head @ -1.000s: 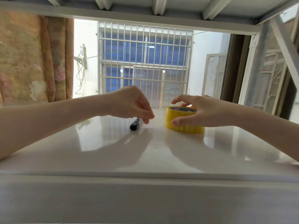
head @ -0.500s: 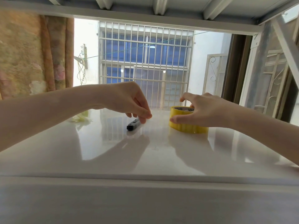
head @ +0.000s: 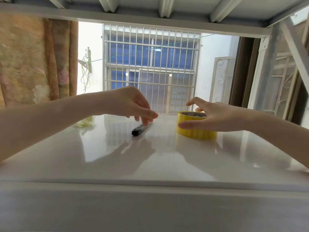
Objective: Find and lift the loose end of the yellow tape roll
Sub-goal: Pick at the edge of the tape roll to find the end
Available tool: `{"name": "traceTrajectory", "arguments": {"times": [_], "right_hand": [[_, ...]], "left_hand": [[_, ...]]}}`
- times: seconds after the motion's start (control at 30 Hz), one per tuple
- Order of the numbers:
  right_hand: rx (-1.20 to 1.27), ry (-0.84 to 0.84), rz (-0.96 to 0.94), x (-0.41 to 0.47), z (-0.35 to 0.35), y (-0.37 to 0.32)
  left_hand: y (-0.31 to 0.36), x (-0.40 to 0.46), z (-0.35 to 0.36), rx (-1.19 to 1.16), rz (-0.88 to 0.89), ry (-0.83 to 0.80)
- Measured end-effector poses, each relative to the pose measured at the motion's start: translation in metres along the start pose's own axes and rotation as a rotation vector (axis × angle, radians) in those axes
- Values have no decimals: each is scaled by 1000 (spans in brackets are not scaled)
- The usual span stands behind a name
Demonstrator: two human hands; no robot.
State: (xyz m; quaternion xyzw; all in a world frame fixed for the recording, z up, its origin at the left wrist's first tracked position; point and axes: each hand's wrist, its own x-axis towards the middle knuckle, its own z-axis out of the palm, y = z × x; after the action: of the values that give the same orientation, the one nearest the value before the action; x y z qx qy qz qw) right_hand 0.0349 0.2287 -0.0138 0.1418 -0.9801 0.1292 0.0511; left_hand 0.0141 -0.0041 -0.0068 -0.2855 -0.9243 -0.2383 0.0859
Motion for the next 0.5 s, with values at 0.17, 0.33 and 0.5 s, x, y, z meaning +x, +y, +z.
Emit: {"name": "traceTrajectory", "arguments": {"times": [0.17,0.33,0.5], "right_hand": [[109,-168,35,-3,-9,6],[96,-207,45,-6,-11,11],[163,-182,59,-5,-10,9]], "left_hand": [[-1,0,0,15,-22,-3],[0,0,-2,-16,-23,11],[-1,0,-4,-22,-10,-3]]}}
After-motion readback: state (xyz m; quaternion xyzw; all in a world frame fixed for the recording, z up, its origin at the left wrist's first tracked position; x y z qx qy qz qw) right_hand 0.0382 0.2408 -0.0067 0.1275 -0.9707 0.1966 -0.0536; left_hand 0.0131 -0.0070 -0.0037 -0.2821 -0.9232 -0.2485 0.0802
